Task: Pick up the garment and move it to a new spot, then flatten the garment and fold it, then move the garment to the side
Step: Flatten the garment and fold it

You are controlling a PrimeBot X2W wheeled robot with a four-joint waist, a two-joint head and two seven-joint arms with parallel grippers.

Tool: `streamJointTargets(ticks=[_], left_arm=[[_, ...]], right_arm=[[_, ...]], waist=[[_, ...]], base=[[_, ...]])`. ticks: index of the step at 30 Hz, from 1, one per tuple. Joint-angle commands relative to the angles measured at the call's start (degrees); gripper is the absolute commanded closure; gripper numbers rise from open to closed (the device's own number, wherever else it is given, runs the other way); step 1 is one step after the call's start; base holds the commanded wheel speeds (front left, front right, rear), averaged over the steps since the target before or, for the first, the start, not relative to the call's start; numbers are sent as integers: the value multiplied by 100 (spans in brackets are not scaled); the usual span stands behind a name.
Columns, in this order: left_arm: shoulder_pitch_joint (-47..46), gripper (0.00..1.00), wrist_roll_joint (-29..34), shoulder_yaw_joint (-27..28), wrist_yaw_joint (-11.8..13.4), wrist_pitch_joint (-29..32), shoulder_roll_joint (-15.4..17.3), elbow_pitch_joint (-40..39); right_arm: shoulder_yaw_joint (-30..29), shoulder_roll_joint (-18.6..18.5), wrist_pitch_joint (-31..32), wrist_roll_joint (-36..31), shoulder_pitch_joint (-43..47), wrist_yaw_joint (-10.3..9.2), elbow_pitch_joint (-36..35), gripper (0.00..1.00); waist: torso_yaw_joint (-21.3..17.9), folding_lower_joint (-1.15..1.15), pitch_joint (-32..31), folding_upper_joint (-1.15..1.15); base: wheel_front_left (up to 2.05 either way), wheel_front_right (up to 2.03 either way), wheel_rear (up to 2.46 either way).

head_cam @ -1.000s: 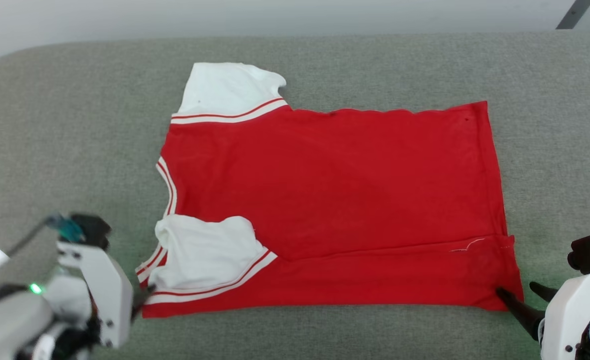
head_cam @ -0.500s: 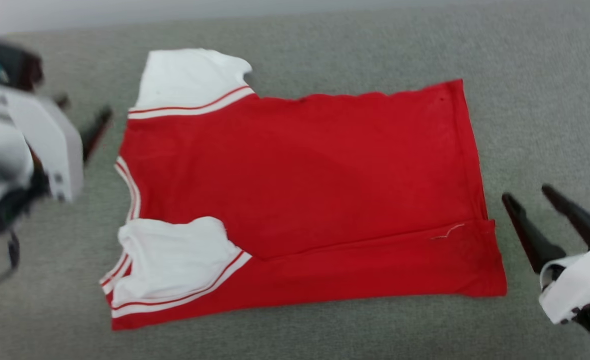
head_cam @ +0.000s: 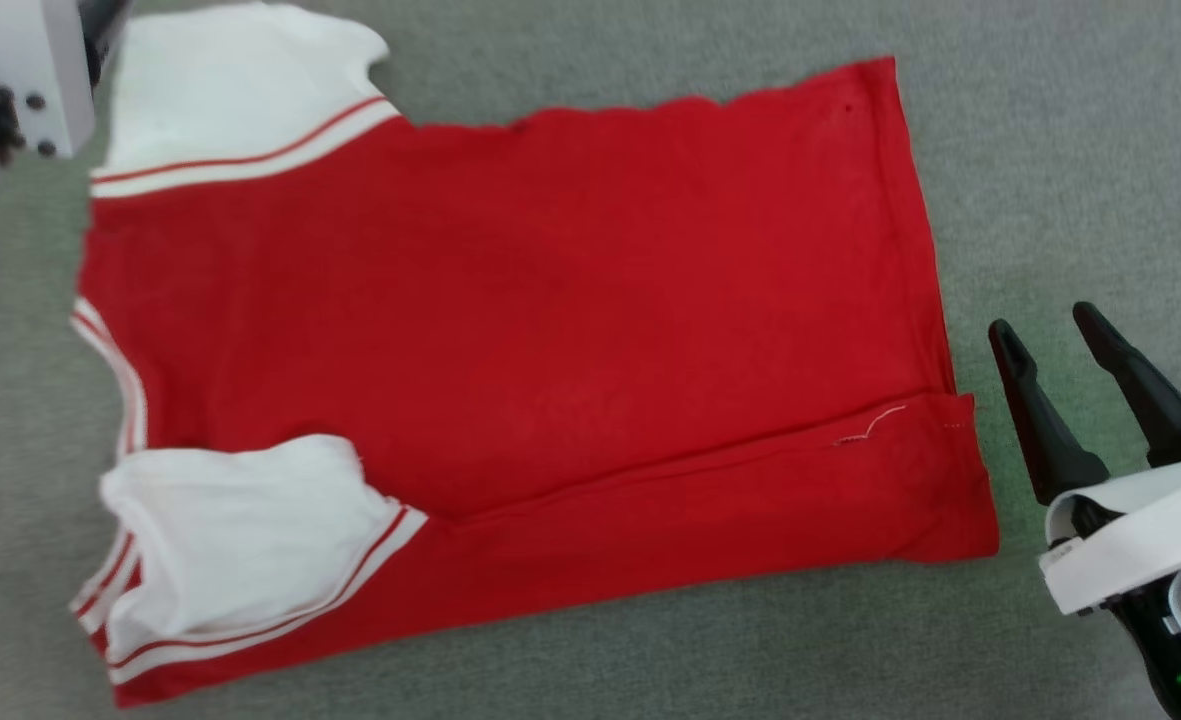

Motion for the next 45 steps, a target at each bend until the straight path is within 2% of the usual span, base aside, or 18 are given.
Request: streamJointTargets(ticks=[1,8,12,26,27,28,29,30,31,32,38,45], left_arm=[[-147,0,44,-14,-59,40,-93,151],[-598,0,137,-146,-359,302,-447,899],[-737,0,142,-248,-450,555,-586,1212],[-931,0,375,-645,-581,1096,-902,1927],[-939,5,396,-680,-584,1161,-917,1988],[-949,26,425,-719,-579,1237,-935,2056],[-931,53,389,-738,-581,1322,-954,2135],[-912,62,370,-766,-586,1416,-975,2197],[-898,76,370,-794,-584,1521,-985,2262],[-885,100,367,-824,-584,1621,-998,2321],[-770,100,217,-854,-565,2024,-1069,2576],[-819,100,169,-809,-645,1780,-1170,2588]], right_arm=[[27,44,-60,35,-88,-2,38,0],[137,62,-167,96,-196,-2,196,0],[159,53,-211,144,-252,-2,285,0],[261,-35,-155,305,-397,-2,432,0],[253,-41,-138,302,-399,-2,442,0],[252,-46,-128,311,-397,-2,444,0],[253,-49,-111,332,-398,-2,445,0],[252,-58,-85,351,-403,-2,449,0],[258,-71,-66,353,-410,-2,453,0],[262,-78,-26,358,-420,-2,454,0],[278,-128,180,447,-476,-2,352,0],[367,-247,865,746,-980,-2,3,0]], waist=[[-237,0,335,0],[-319,0,623,0],[-320,0,682,0],[-376,0,783,0],[-387,0,790,0],[-397,0,795,0],[-405,0,798,0],[-412,0,800,0],[-421,0,803,0],[-429,0,806,0],[-455,0,810,0],[-397,0,793,0]], base=[[0,0,0],[0,0,0],[0,0,0],[0,0,0],[0,0,0],[0,0,0],[0,0,0],[0,0,0],[0,0,0],[0,0,0],[0,0,0],[0,0,0]])
